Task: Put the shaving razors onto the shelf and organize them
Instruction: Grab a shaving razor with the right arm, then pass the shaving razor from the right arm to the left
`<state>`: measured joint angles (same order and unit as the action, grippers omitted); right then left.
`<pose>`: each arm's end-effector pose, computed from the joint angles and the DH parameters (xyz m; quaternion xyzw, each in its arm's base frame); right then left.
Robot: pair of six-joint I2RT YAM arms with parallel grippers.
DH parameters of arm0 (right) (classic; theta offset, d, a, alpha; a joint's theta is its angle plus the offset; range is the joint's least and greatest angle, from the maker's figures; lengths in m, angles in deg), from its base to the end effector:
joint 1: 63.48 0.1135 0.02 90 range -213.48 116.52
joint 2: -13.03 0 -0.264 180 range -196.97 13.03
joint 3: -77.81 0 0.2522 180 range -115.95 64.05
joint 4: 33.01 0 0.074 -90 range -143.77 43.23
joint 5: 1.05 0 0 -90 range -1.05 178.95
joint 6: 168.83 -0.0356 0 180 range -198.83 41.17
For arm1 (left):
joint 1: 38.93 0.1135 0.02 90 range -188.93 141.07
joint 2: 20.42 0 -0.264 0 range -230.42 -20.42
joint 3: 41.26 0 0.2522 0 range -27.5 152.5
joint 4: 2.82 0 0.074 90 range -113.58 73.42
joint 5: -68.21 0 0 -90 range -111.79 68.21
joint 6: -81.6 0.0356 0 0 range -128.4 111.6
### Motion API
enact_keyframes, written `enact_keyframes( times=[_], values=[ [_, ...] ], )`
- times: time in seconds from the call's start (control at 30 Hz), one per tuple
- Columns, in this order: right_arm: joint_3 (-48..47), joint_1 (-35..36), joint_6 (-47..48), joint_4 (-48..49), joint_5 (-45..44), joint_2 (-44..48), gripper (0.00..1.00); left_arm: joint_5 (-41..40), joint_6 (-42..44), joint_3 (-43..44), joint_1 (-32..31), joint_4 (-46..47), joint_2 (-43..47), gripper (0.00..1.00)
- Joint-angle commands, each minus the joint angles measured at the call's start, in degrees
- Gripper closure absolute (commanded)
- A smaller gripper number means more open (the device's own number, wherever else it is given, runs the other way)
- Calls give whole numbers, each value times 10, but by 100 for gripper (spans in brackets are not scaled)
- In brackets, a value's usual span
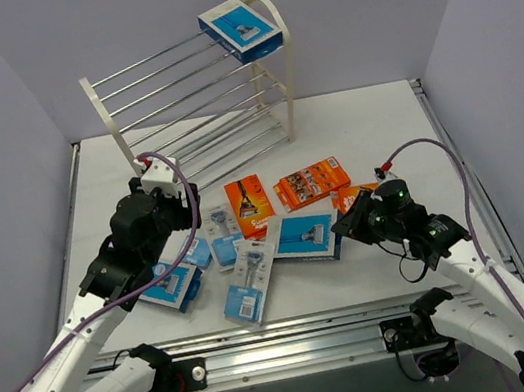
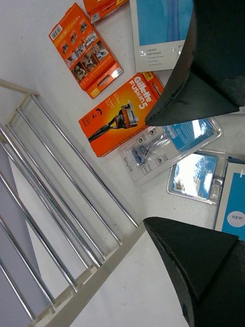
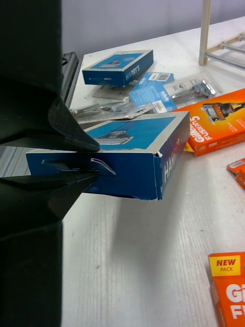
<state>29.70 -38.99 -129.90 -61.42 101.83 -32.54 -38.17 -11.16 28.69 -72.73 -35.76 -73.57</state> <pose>0.1650 0.0839 0.2658 0.1356 0.8332 0.3983 0.3587 0.1776 -0.1068 0.3676 0.1292 0.7853 -0.0784 0.6004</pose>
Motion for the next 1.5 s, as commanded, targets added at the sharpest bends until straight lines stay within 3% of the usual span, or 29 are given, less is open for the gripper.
enact_keyframes(
  times=[0.0,0.4,0.8,1.03,1.2,1.3,1.47],
  values=[
    [-47,4,5,2,0,-5,100,6,-4,26,-3,8,10,19],
    [-118,4,-8,-9,-30,-22,100,12,-7,25,-3,9,16,19],
    [-155,3,-61,59,-66,-59,100,44,-47,30,-3,5,17,15],
    [-167,3,-99,112,-101,-75,100,109,-175,38,-2,-9,28,7],
    [-172,4,-126,149,-117,-85,100,201,-347,24,-1,-4,59,3],
    [-177,6,-135,175,-123,-89,100,270,-450,-24,-1,50,67,4],
    [-196,16,-137,182,-124,-109,100,350,-585,-132,-2,237,44,6]
  ],
)
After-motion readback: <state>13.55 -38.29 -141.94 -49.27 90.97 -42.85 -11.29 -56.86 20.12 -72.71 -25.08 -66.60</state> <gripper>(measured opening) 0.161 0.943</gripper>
